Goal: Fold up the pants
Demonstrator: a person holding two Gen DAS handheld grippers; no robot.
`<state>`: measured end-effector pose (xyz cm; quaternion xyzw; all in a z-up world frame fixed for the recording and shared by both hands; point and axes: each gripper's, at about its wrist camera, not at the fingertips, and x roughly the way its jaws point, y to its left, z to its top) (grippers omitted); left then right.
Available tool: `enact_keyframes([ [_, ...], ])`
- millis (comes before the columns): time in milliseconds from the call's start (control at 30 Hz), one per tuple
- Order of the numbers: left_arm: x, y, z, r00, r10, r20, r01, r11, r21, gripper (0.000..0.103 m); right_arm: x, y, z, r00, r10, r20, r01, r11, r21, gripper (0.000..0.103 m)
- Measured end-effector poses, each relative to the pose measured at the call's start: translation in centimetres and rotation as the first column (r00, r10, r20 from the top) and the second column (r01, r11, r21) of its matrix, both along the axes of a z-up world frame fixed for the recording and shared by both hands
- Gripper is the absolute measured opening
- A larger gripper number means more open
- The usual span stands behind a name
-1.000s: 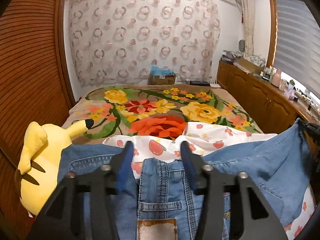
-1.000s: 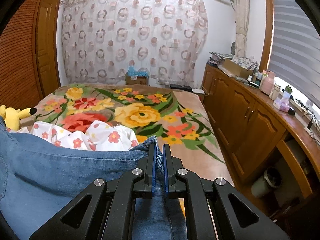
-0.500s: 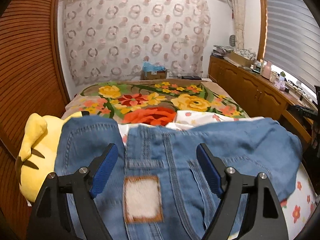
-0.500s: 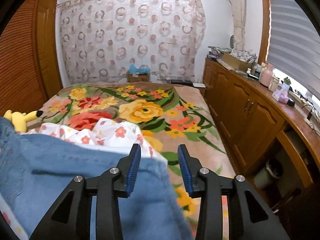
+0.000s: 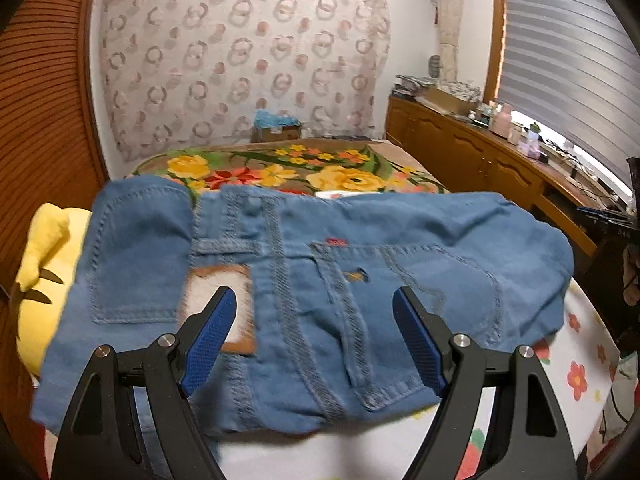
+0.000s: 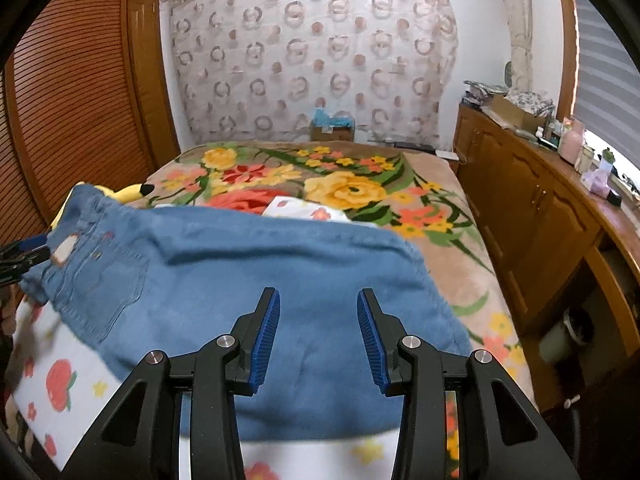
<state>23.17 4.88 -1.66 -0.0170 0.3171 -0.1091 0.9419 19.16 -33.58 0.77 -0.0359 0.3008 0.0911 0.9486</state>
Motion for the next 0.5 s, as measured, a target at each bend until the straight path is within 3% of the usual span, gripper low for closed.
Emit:
enact_keyframes([
  [233, -0.4, -2.5, -1.5, 0.997, -0.069, -0.023, 0.069, 0.998, 0.003, 0.081, -1.5, 0.0, -0.5, 0.999, -0.015, -0.052, 0.016, 1.000, 0.006, 0.042],
  [500, 0.4, -3.6, -2.8, 0.993, -0.095, -0.077, 0.097, 0.995, 0.029, 0.081, 0.1, 0.8, -1.7, 0.992, -0.014, -0.129, 0.015, 1.000, 0.002, 0.042],
])
